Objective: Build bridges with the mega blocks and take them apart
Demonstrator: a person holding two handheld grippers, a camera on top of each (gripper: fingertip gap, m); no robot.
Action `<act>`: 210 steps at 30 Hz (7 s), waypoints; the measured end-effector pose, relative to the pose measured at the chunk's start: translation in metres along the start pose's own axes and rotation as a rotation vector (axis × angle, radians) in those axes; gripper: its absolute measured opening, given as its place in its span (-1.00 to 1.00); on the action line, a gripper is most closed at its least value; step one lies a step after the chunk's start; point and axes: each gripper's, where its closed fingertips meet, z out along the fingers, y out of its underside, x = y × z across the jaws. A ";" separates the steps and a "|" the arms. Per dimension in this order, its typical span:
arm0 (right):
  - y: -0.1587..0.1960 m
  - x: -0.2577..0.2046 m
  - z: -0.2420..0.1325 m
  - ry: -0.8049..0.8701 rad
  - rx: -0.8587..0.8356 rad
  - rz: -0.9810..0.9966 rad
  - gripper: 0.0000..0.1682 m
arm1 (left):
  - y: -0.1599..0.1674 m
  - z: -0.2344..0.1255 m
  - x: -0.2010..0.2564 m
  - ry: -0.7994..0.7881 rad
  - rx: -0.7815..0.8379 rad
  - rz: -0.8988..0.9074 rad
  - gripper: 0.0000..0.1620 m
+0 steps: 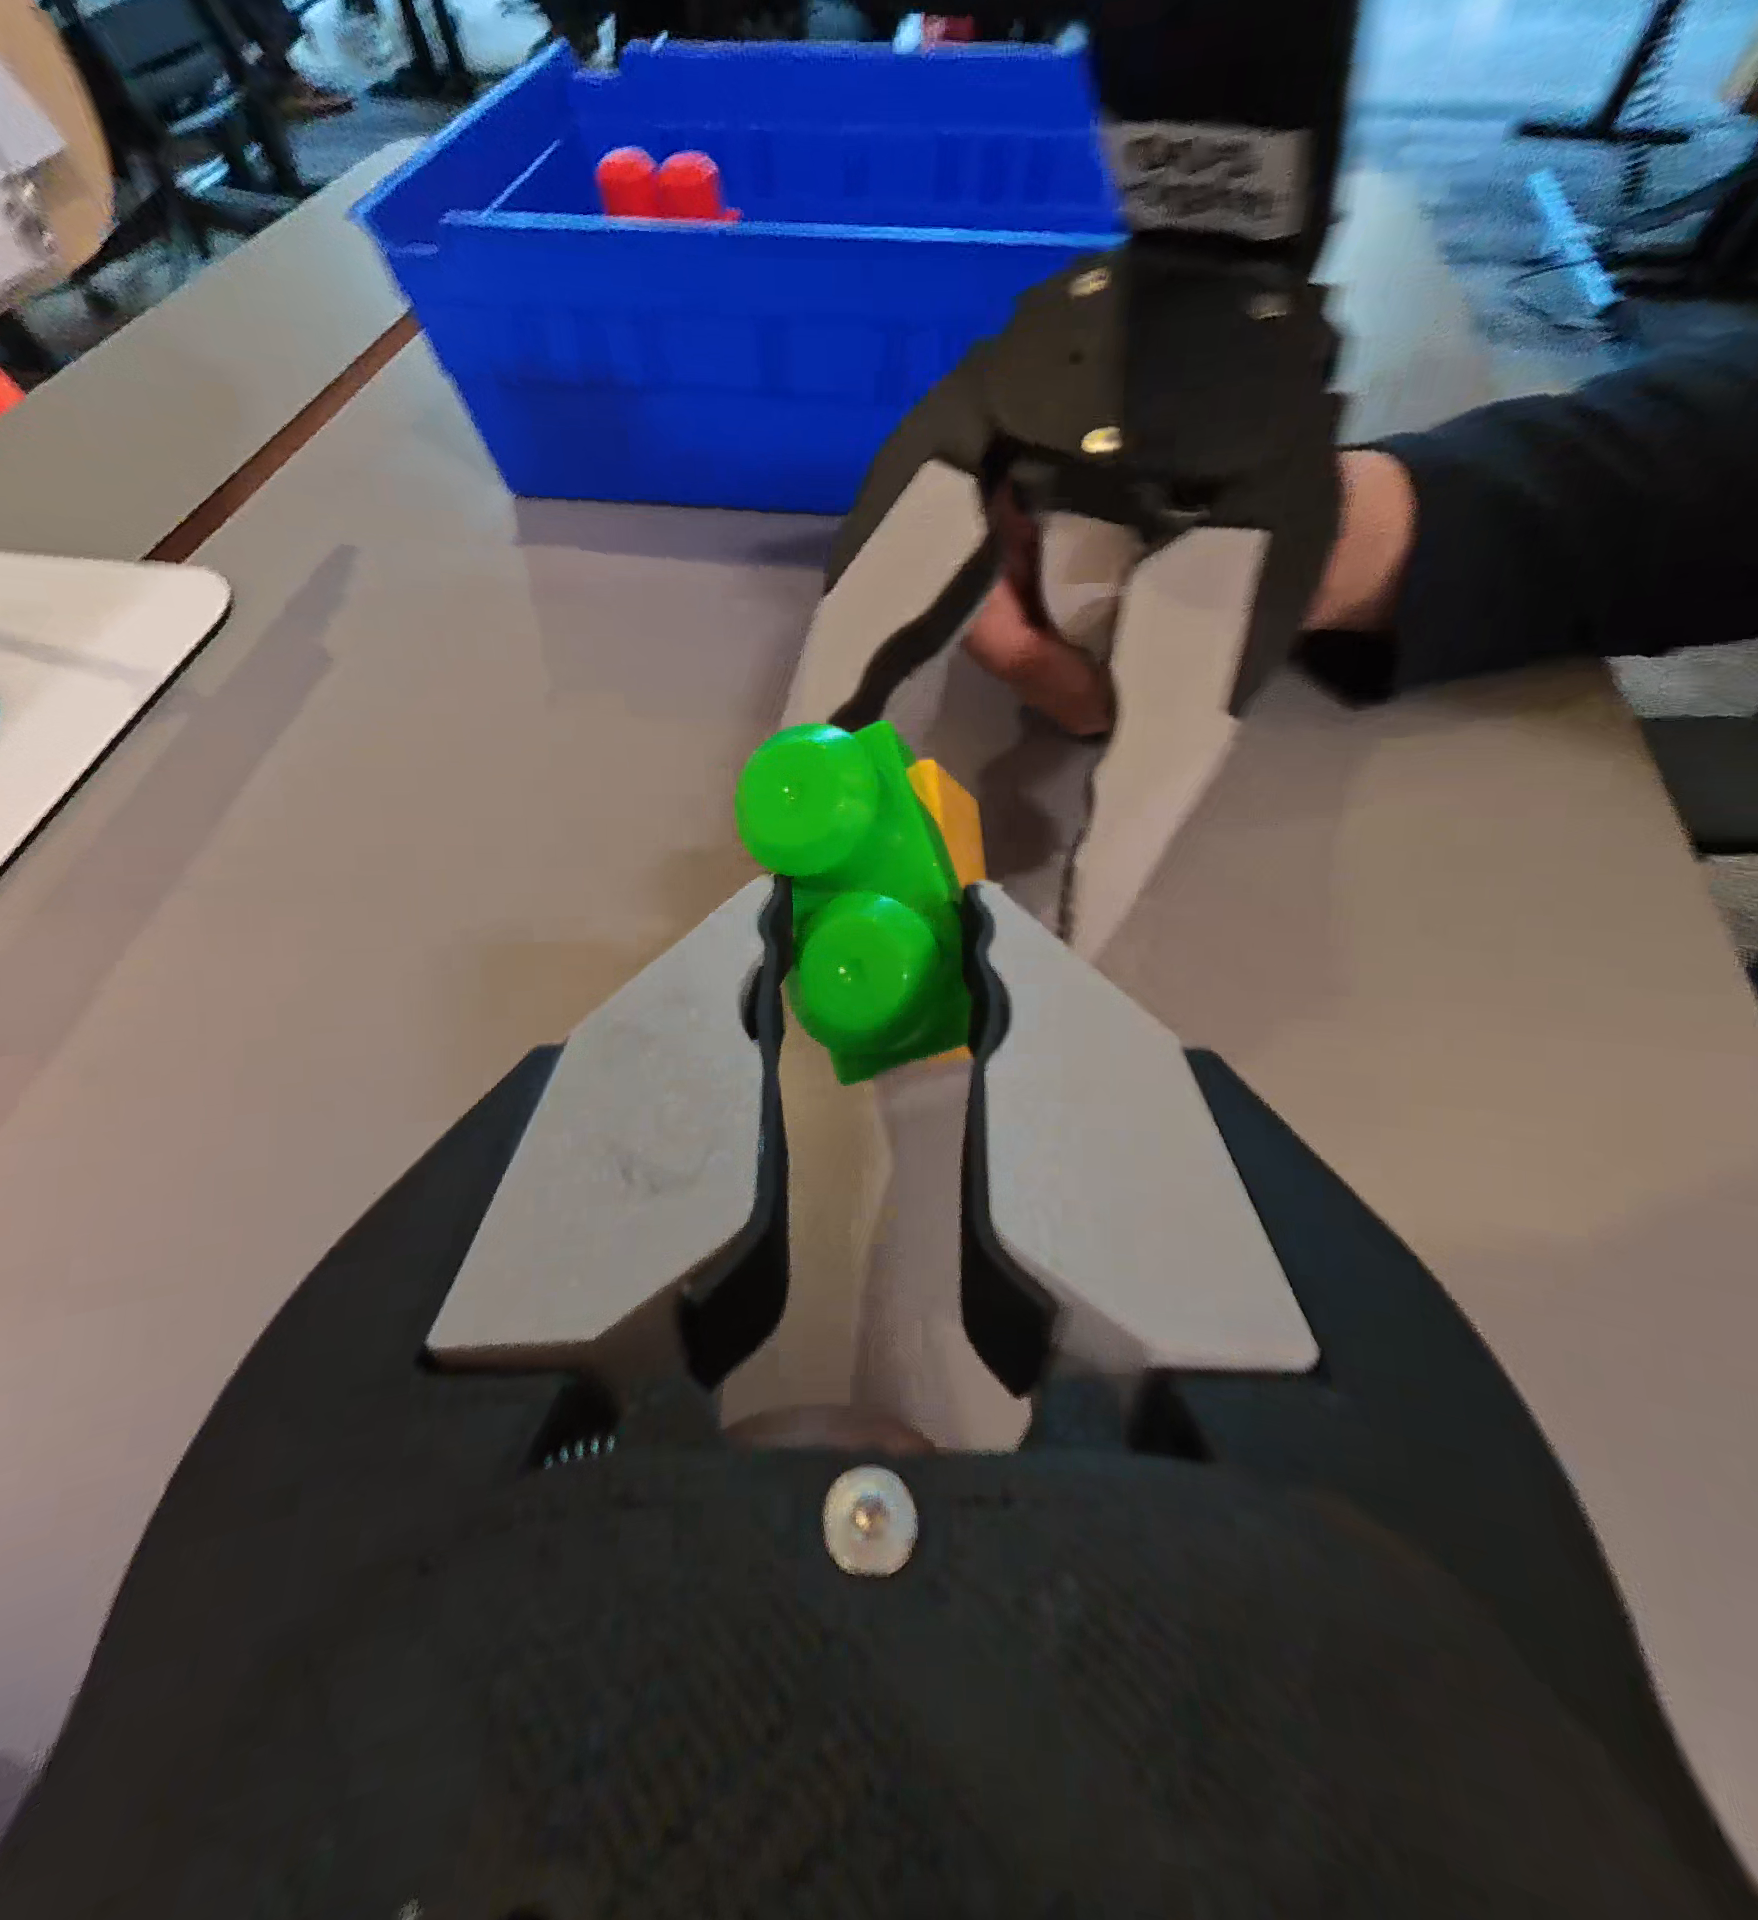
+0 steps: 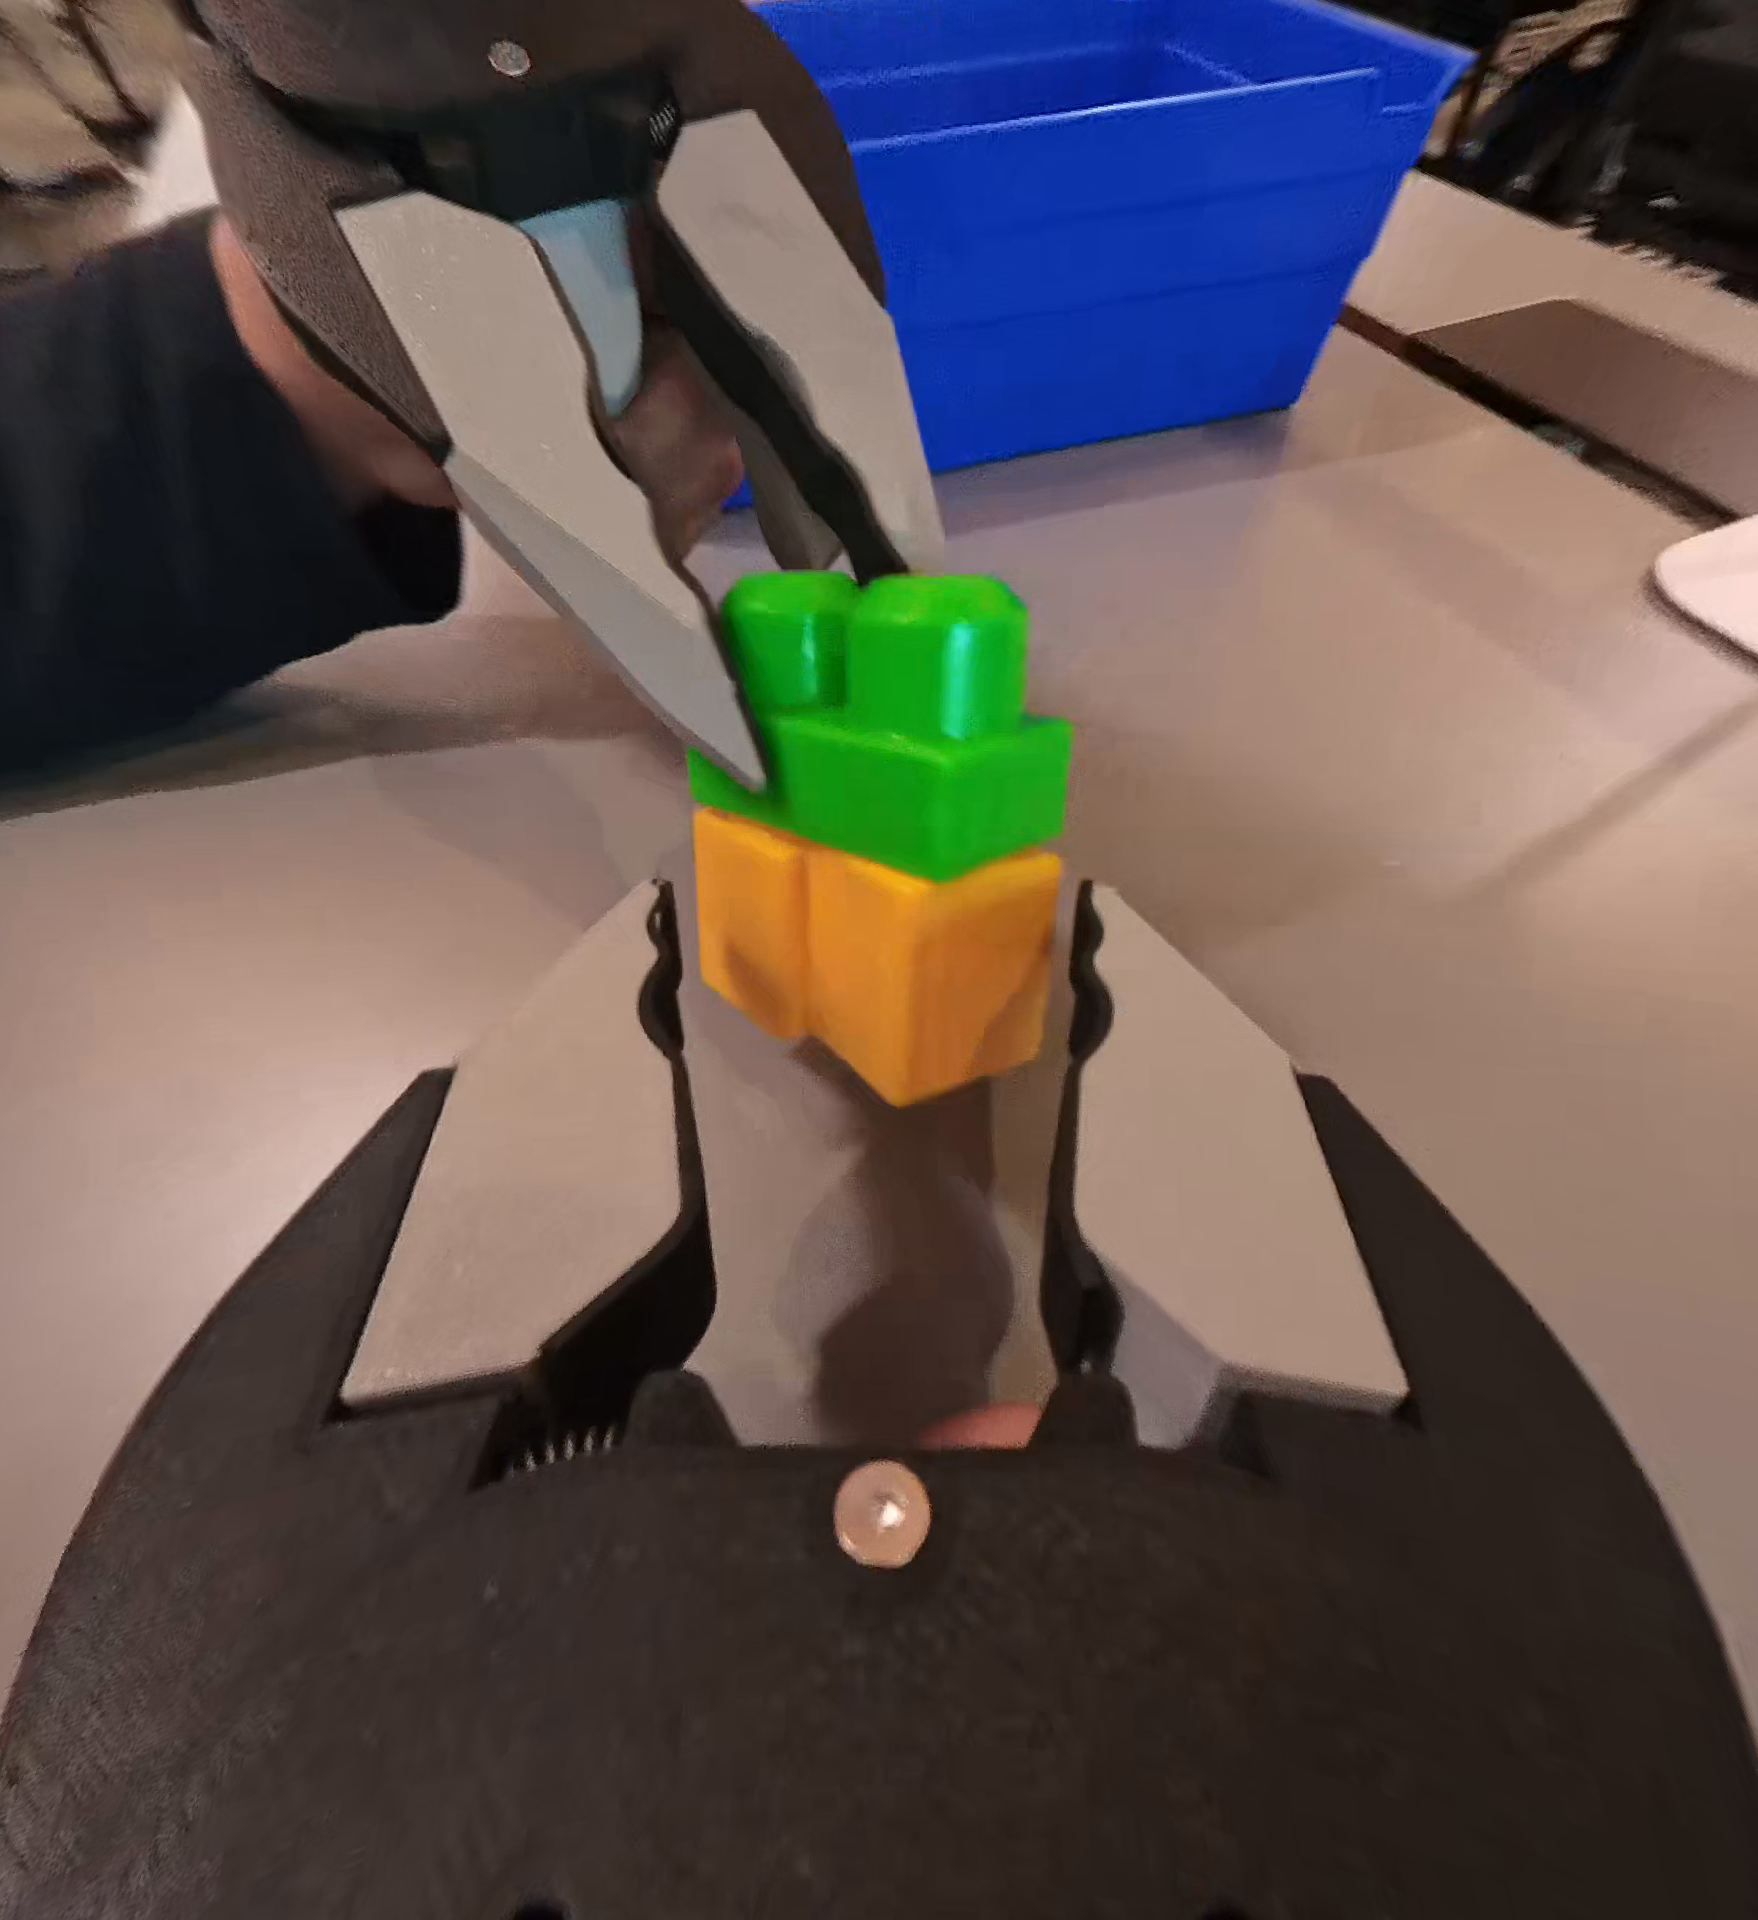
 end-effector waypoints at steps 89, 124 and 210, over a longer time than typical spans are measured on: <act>-0.065 -0.026 -0.048 -0.361 0.375 0.195 -0.57 | -0.019 0.007 0.044 0.354 0.237 -0.149 -0.59; -0.048 0.051 -0.032 0.239 0.367 0.432 -0.60 | 0.001 0.044 -0.042 -0.592 -0.084 -0.037 0.06; -0.059 0.030 -0.008 0.097 -0.328 0.327 -0.64 | 0.008 0.025 -0.067 -0.726 -0.094 0.156 0.11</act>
